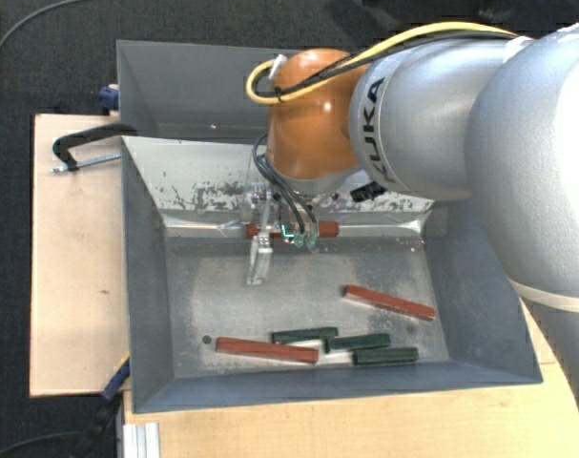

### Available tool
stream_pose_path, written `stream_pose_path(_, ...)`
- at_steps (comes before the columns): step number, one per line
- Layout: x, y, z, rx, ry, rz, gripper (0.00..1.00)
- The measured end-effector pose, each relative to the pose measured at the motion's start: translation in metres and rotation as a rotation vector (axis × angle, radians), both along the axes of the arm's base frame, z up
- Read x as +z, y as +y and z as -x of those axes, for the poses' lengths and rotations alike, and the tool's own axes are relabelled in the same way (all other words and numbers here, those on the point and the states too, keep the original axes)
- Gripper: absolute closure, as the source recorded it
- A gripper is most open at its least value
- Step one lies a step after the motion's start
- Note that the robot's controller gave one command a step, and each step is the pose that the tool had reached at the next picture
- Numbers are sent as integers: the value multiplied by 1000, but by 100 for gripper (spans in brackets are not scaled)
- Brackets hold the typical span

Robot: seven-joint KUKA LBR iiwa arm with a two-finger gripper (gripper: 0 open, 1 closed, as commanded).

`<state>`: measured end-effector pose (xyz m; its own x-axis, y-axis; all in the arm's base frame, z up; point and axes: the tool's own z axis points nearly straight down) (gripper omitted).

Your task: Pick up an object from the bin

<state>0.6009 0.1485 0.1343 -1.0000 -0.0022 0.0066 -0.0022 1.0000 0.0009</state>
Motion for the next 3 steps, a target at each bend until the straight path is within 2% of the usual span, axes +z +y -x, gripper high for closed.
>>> stream_pose_path(1,-41,-23,58,462,-3,-1,0)
stream_pose_path(2,-20,-98,54,868,-13,1,0)
stream_pose_path(3,-55,-97,106,1001,-4,-5,0)
